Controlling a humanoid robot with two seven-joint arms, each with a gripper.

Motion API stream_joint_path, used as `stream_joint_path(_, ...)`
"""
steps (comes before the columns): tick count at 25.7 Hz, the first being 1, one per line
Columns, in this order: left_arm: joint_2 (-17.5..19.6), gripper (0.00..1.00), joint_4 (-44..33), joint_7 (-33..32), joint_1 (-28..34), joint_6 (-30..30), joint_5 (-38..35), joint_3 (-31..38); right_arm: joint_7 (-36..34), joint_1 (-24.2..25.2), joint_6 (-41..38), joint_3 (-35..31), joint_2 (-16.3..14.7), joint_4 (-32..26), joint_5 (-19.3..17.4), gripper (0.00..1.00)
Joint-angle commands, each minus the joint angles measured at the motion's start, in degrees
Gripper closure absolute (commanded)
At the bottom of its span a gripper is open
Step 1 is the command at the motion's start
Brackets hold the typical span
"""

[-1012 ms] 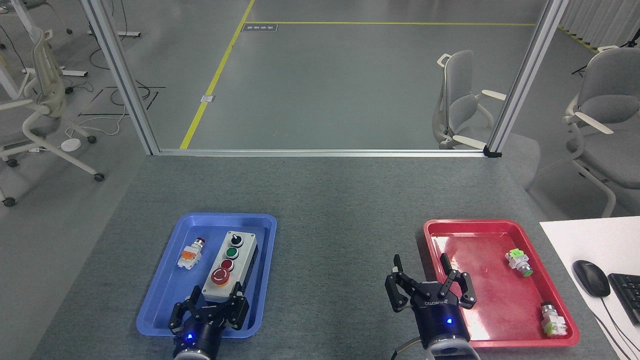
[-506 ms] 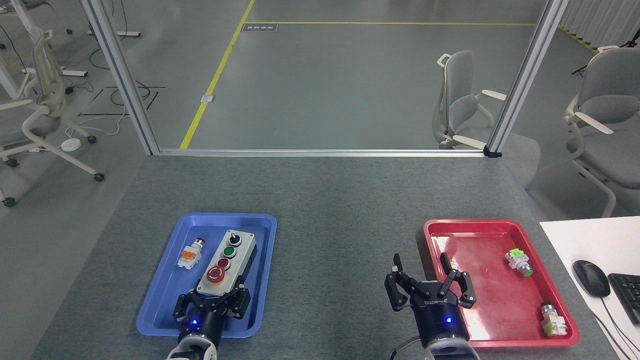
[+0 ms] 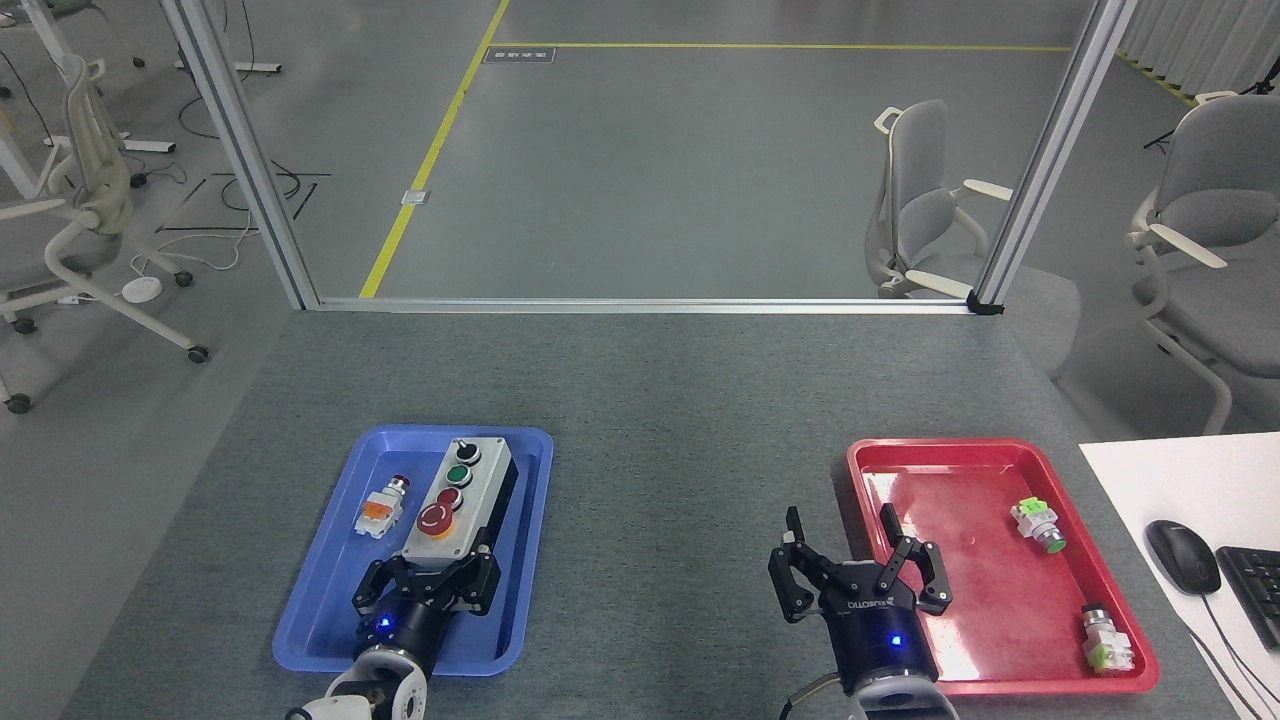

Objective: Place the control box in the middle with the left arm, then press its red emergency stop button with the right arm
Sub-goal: 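Lift the control box out of the tray and carry it toward the table middle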

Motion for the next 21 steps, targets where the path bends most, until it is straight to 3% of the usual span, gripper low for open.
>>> stream_joint_path(1,2.4,1.00,-7.4,0.2,0.9,-0.8,2.1,1.3,-0.3,0.0,0.1,0.0,-0.1,0.0,-0.1,0.02)
stream_joint_path(5,3.5,1.00,-19.3,0.0,5.4,-1.7,4.1,1.6,-0.4,0.0,-0.4,0.0,-0.3,0.0,-0.1,0.02)
stream_joint_path(8,2.8,1.00,-23.0,-0.1,7.4,-2.0,3.3,-0.1,-0.3,0.0,-0.4,0.0,-0.2,-0.1,-0.1,0.02)
stream_joint_path(12,1.7,1.00,-21.3,-0.1,5.1,-1.0,3.2,-10.3,-0.4,0.1,-0.4,0.0,-0.3,-0.1,0.0,0.02)
stream_joint_path(14,-1.2,1.00,-18.6,-0.7,1.4,-0.5,1.8,-16.3,-0.4,0.0,-0.4,-0.1,-0.3,-0.1,0.0,0.02)
stream_joint_path(21,-9.2,1.00,-6.7,-2.7,-6.5,0.2,-7.0,-22.6,-0.4,0.1,-0.4,-0.3,-0.2,0.0,-0.1,0.02)
